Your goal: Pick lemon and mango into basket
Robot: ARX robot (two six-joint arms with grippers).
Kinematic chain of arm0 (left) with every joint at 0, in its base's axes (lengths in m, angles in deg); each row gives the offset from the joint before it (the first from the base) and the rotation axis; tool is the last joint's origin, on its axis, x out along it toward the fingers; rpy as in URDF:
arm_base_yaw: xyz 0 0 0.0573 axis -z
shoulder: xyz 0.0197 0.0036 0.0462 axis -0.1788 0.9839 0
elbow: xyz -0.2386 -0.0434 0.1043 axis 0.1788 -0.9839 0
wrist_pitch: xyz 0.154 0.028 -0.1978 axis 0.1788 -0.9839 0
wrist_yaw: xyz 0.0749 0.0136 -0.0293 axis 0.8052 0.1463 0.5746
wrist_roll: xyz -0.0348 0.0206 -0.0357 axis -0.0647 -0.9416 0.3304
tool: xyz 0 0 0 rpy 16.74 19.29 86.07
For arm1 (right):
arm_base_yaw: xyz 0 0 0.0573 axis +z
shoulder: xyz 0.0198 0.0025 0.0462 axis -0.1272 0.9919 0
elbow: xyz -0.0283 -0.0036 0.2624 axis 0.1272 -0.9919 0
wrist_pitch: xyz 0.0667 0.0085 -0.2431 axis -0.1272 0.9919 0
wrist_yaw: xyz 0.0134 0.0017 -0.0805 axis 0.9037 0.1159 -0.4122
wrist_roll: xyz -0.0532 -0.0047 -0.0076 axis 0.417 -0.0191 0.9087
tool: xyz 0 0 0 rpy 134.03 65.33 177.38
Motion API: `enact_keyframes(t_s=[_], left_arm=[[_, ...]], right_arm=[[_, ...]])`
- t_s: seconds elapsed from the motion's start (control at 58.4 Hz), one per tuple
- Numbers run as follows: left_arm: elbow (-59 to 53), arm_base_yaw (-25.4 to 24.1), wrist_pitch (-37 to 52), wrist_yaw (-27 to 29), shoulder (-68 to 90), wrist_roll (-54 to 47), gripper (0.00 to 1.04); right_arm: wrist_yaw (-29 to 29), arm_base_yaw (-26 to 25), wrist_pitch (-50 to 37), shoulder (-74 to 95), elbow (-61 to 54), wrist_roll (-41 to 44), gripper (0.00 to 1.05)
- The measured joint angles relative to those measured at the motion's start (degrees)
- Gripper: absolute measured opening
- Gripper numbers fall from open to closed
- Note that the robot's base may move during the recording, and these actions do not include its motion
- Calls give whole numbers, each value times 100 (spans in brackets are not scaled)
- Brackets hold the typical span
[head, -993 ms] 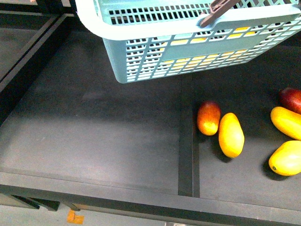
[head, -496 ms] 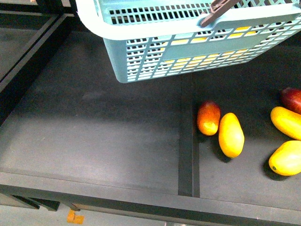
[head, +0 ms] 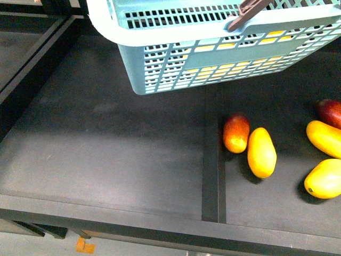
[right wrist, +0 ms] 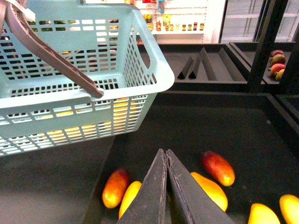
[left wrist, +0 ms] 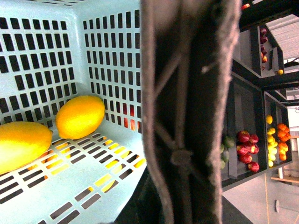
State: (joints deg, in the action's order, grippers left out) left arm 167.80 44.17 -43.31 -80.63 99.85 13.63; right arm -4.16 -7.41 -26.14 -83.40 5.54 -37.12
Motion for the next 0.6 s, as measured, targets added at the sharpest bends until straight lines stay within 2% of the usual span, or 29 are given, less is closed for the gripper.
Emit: enact_keyframes(t_s=[0.068, 0.12, 0.377, 0.479, 0.496, 0.548, 0.599], left_arm=[[0, 0, 0, -9, 0, 2, 5], [0, 0, 0, -7, 0, 0, 5], [0, 0, 0, 0, 0, 0, 5], [0, 0, -4, 9, 0, 0, 5], [118, 20, -170, 254, 68, 17, 5], [1213, 153, -1587, 1751, 533, 240, 5], [1384, 214, -2151, 2542, 621, 396, 5]], right_arm=[[0, 0, 0, 0, 0, 2, 2], [2, 0, 0, 0, 0, 2, 9], [0, 0, 0, -4, 0, 2, 53], [0, 0, 0, -4, 0, 2, 75], [0, 0, 2, -4, 0, 2, 81], [17, 0, 2, -7, 0, 2, 93], [17, 0, 2, -4, 0, 0, 98]])
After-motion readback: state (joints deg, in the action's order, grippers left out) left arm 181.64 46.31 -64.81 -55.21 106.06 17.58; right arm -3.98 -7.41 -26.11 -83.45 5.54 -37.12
